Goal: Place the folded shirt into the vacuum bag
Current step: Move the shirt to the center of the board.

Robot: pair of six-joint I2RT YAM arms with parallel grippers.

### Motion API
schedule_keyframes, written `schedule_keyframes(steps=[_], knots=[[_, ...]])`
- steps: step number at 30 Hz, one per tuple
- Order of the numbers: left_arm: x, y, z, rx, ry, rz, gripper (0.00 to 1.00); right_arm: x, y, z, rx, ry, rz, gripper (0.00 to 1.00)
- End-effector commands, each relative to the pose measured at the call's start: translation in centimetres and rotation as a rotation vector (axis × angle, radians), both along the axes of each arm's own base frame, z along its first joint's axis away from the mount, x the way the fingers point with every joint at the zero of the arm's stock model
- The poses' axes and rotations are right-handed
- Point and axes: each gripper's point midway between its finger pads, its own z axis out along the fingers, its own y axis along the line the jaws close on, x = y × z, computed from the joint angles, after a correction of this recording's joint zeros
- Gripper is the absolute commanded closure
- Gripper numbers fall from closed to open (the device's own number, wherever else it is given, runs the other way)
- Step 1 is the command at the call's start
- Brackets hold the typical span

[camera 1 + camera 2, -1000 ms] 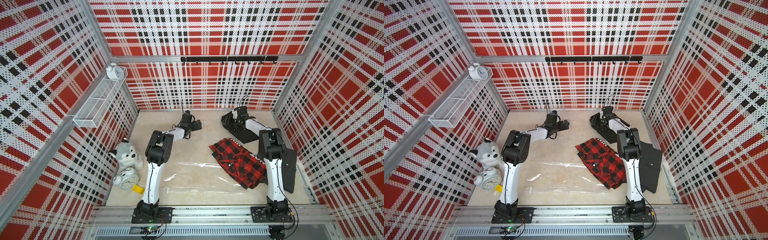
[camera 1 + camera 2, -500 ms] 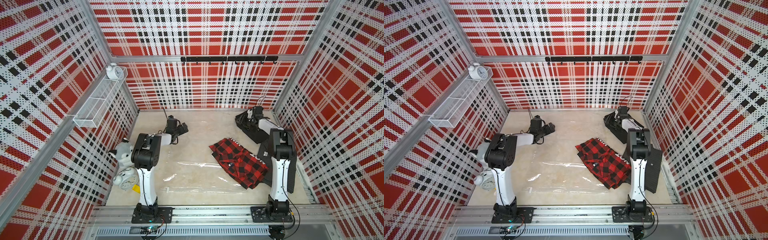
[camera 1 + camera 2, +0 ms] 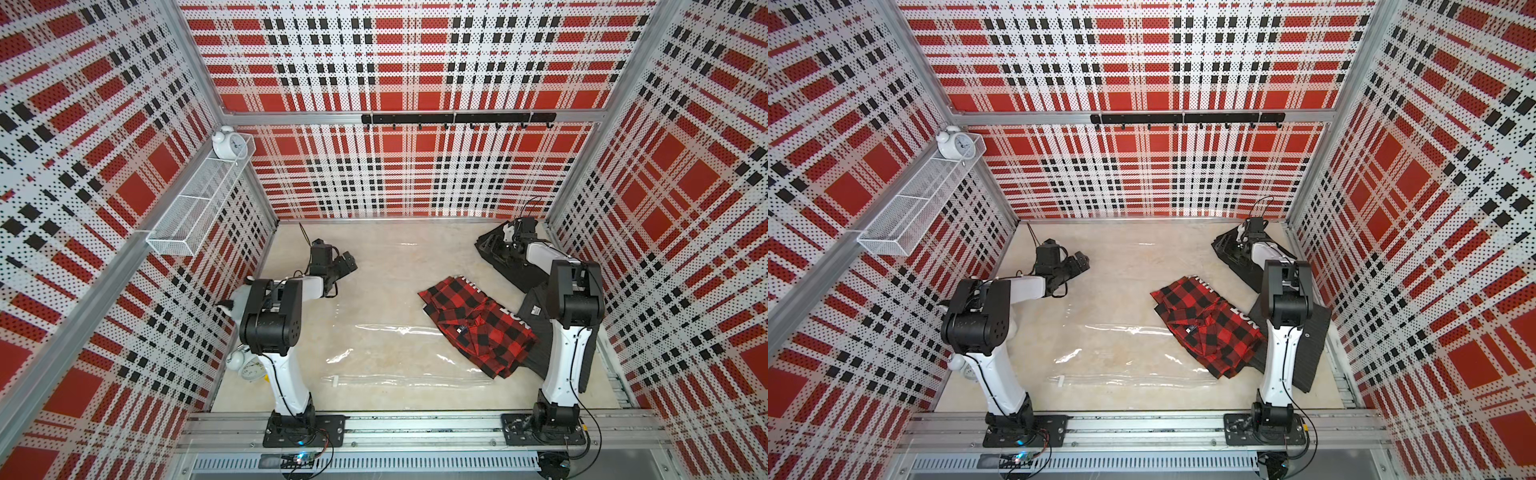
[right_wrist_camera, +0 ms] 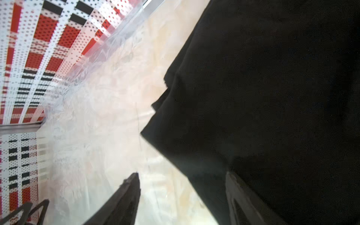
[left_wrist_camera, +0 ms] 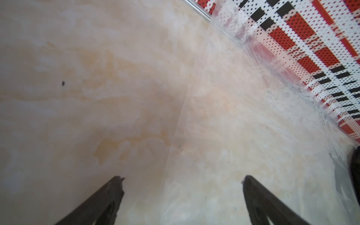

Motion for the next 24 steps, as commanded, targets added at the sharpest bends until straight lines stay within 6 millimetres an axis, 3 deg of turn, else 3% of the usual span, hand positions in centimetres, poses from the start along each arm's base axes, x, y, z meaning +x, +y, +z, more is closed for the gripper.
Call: schedule_keyframes(steps=[1, 4, 9, 16, 18, 24], knots=[[1.9, 1.3, 3.5, 0.069, -0.039, 0.002, 0.02, -1.6, 2.5, 4.7, -0.02, -0.089, 0.093, 0.25], [3.6, 2.5, 2.2, 0.079, 0.017, -0.008, 0.02, -3.7, 4.0, 5.0, -0.04, -0.095, 0.133, 0.24], [6.0, 0.9, 0.1, 0.045, 0.061, -0.116, 0.01, -6.3, 5.3, 4.8, -0.062, -0.088, 0.176, 0.24], [7.9, -0.3, -3.5, 0.01, 0.129, -0.183, 0.0, -8.9, 6.0, 5.4, -0.058, -0.101, 0.208, 0.23], [8.0, -1.3, -4.2, -0.018, 0.138, -0.22, 0.06, -9.4, 6.1, 5.3, -0.056, -0.099, 0.215, 0.23], [8.3, -5.7, -4.9, -0.088, 0.137, -0.336, 0.37, -10.9, 6.6, 5.2, -0.042, -0.105, 0.235, 0.23]])
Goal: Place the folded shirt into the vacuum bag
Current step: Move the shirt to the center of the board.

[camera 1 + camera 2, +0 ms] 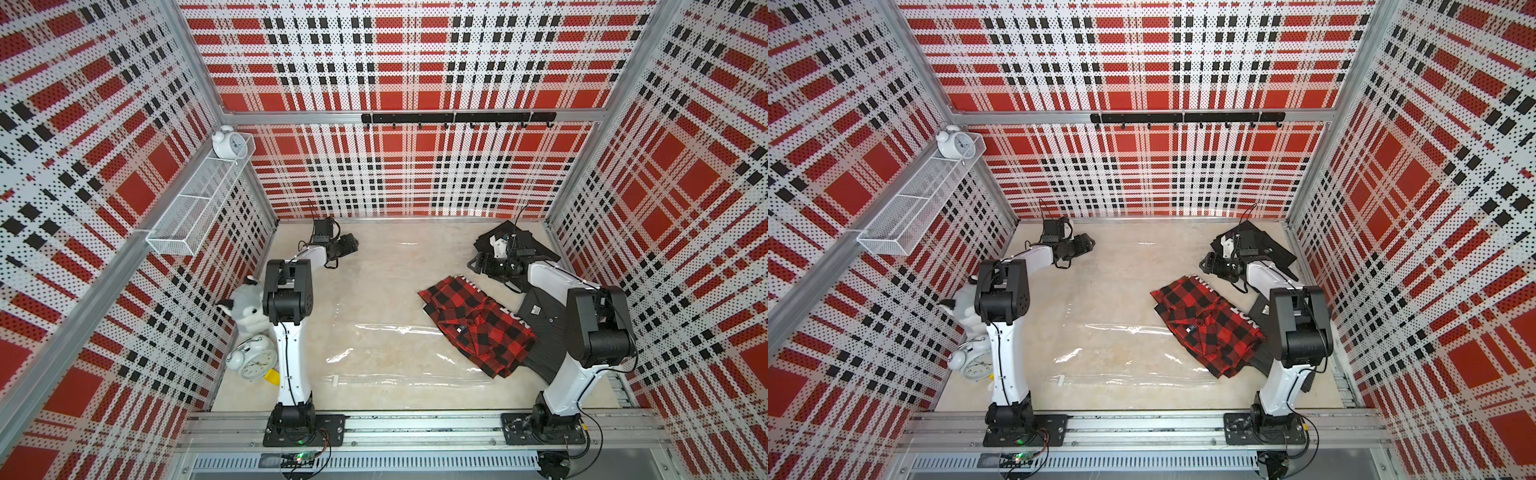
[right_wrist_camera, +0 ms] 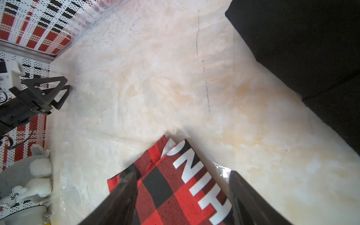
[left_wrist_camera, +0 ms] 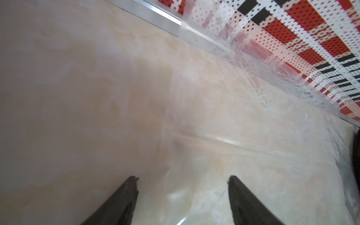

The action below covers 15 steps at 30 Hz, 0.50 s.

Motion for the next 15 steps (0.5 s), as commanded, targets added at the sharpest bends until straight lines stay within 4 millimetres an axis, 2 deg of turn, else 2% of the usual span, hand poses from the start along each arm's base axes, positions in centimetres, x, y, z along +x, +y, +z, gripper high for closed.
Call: schedule_keyframes(steps=[1, 3, 6, 11, 15], knots=[[-1.1, -3.7, -2.6, -0.067, 0.08, -0.105, 0.42, -0.4, 0.7, 1.6, 0.012, -0.059, 0.029, 0.23], [-0.8, -4.1, -2.8, -0.076, 0.082, -0.111, 0.54, -0.9, 0.9, 1.3, 0.015, -0.053, 0.039, 0.23], [-0.5, -3.5, -2.2, -0.075, 0.071, -0.085, 0.69, -1.9, 1.3, 0.8, 0.004, -0.042, 0.058, 0.23], [-0.1, -1.5, 1.4, -0.095, -0.014, -0.013, 0.98, -4.2, 1.8, 0.2, -0.052, -0.031, 0.08, 0.23], [-0.5, 0.2, 4.8, -0.119, -0.108, 0.04, 1.0, -6.1, 2.4, -0.1, -0.11, -0.027, 0.099, 0.22]])
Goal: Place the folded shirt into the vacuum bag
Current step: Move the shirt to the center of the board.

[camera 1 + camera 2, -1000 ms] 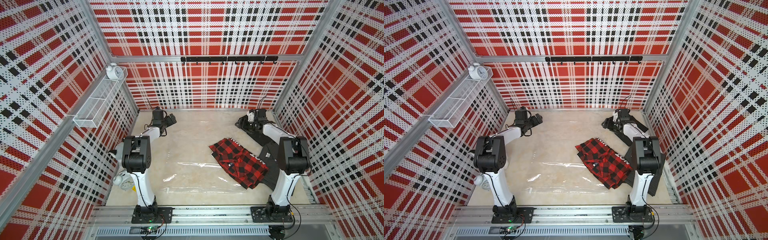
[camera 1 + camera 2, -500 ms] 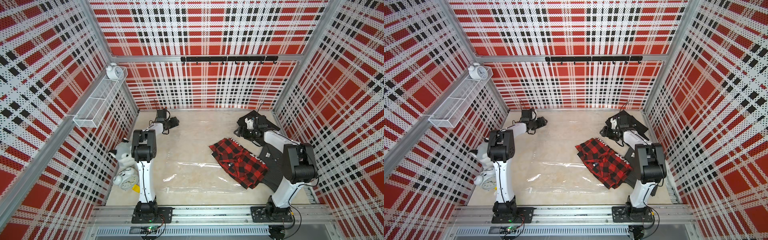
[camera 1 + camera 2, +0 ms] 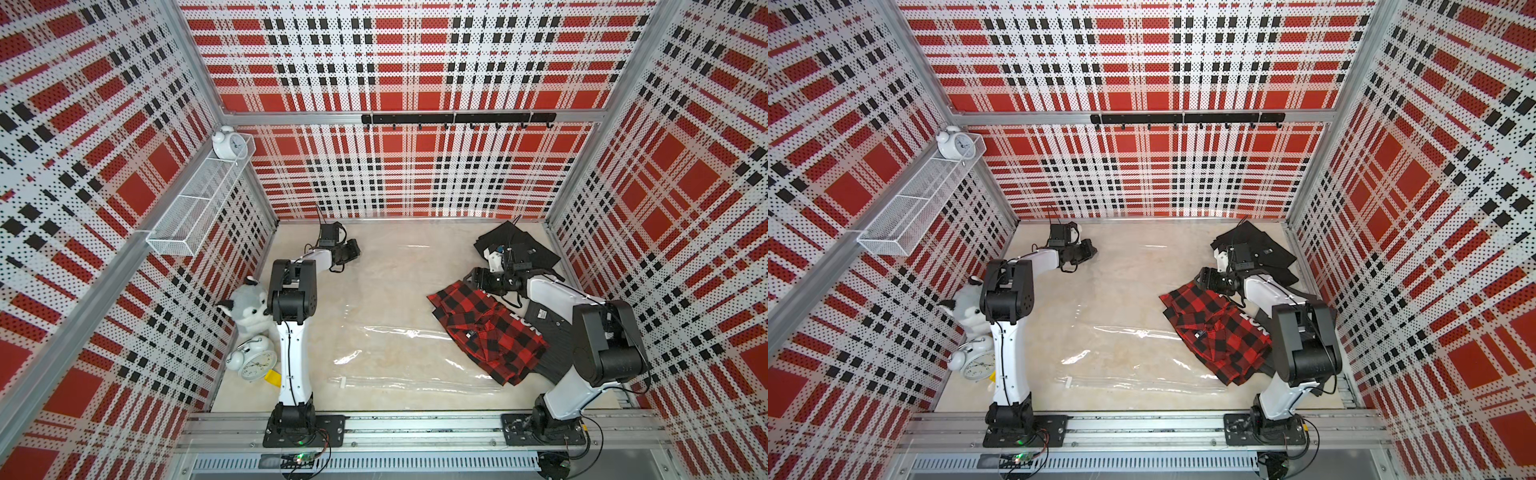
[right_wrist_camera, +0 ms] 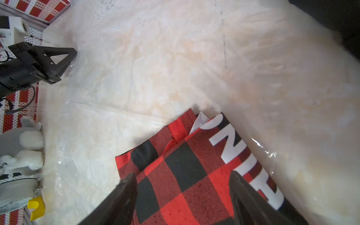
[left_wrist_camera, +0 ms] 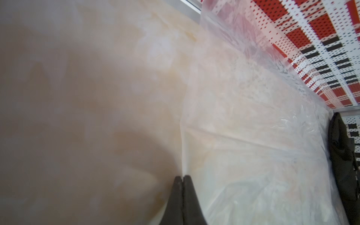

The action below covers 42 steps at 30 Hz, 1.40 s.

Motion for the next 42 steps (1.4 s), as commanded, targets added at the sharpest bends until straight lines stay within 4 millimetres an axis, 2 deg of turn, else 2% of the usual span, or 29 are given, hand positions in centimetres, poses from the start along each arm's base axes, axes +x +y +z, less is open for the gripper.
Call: schedule_keyframes(steps=[1, 5, 9, 15, 19, 23, 29, 35, 42], knots=[[0.8, 1.7, 6.5, -0.037, -0.159, 0.06, 1.0, -1.2, 0.2, 0.7, -0.064, -0.035, 0.018, 0.22], [-0.1, 3.2, 9.6, -0.066, -0.253, 0.106, 1.0, -2.8, 1.7, 0.1, -0.065, -0.022, 0.063, 0.22], [-1.1, 4.7, 11.8, -0.084, -0.327, 0.154, 1.0, -4.1, 5.1, 0.0, -0.065, -0.028, 0.172, 0.22], [-2.0, 5.8, 13.6, -0.06, -0.373, 0.19, 1.0, -5.3, 9.7, -1.1, -0.094, -0.022, 0.295, 0.22], [-2.7, 6.3, 14.3, -0.056, -0.4, 0.211, 1.0, -4.3, 10.2, -3.1, -0.134, 0.017, 0.276, 0.22], [-3.8, 7.2, 14.9, -0.051, -0.426, 0.244, 1.0, -1.9, 8.8, -5.3, -0.247, 0.05, 0.179, 0.22], [-5.6, 10.8, 15.0, -0.042, -0.446, 0.342, 1.0, -0.3, 5.3, -8.1, -0.356, 0.112, 0.046, 0.22], [-6.8, 13.6, 14.8, -0.069, -0.441, 0.416, 1.0, 0.2, 1.6, -8.3, -0.345, 0.116, -0.066, 0.22], [-7.4, 14.5, 15.1, -0.058, -0.45, 0.448, 1.0, 0.9, -3.3, -7.5, -0.332, 0.117, -0.195, 0.21]])
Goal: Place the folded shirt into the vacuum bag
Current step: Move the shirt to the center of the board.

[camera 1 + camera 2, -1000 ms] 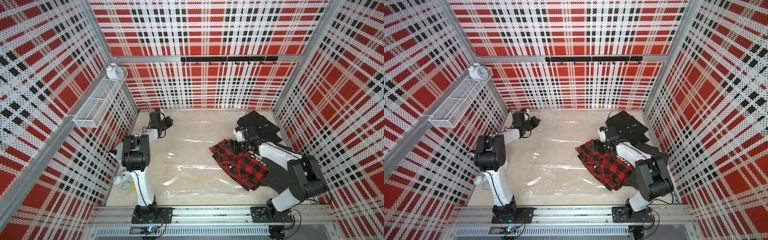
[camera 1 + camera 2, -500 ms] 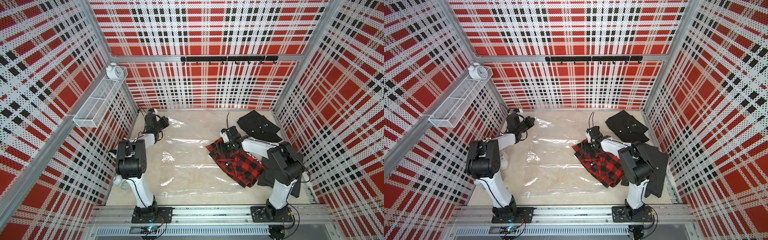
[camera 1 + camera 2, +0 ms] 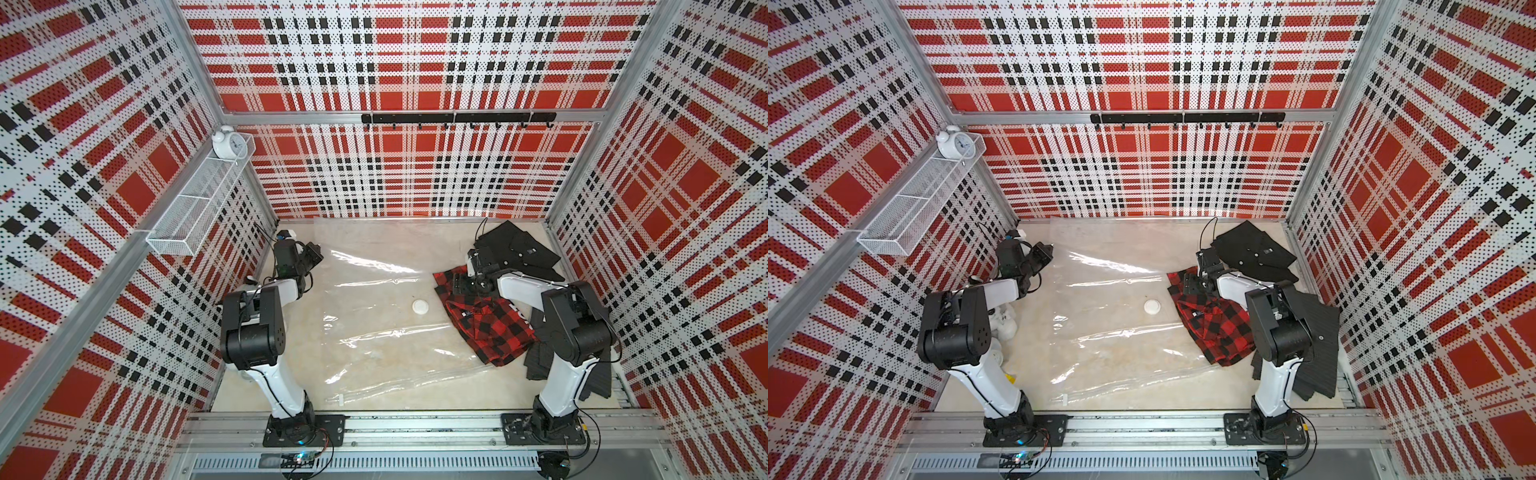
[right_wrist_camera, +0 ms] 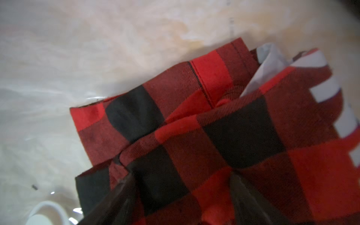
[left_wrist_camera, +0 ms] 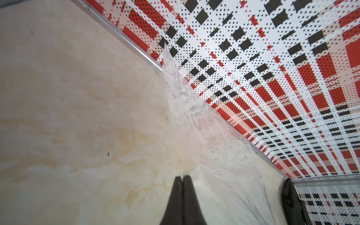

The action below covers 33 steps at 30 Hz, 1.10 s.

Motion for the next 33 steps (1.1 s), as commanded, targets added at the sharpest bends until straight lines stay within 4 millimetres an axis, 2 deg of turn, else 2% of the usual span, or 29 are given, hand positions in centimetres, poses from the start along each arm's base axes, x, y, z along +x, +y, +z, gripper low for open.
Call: schedule_keyframes(steps=[1, 8, 11, 15, 18, 22, 25, 28, 30, 33], knots=[[0.1, 2.3, 4.2, 0.036, -0.119, 0.078, 1.0, -1.9, -4.3, -1.8, -0.058, 0.087, -0.111, 0.21], [-0.2, 2.1, 4.3, 0.027, -0.12, 0.074, 1.0, -2.3, -8.4, -1.7, -0.039, 0.089, -0.201, 0.2], [-0.7, 2.0, 4.8, 0.022, -0.128, 0.074, 1.0, -2.4, -8.3, -0.7, -0.011, 0.071, -0.196, 0.2], [-1.6, 2.5, 5.4, 0.04, -0.132, 0.11, 1.0, -2.3, -5.3, 3.5, 0.083, -0.028, -0.109, 0.19], [-2.3, 3.4, 6.0, 0.055, -0.14, 0.16, 1.0, -3.0, -2.0, 6.3, 0.112, -0.077, -0.011, 0.19], [-3.1, 4.5, 6.9, 0.058, -0.151, 0.222, 1.0, -4.6, 3.6, 7.8, 0.194, -0.08, 0.154, 0.18], [-3.7, 5.3, 7.5, 0.063, -0.159, 0.272, 1.0, -6.4, 8.5, 7.2, 0.272, -0.04, 0.299, 0.19], [-4.2, 5.7, 8.1, 0.072, -0.171, 0.3, 1.0, -8.3, 12.4, 5.4, 0.285, 0.015, 0.396, 0.19], [-4.5, 5.9, 8.5, 0.082, -0.178, 0.311, 1.0, -9.4, 14.2, 3.8, 0.269, 0.055, 0.438, 0.19], [-4.6, 6.1, 8.7, 0.092, -0.178, 0.317, 1.0, -10.7, 15.7, 1.6, 0.231, 0.101, 0.467, 0.2]])
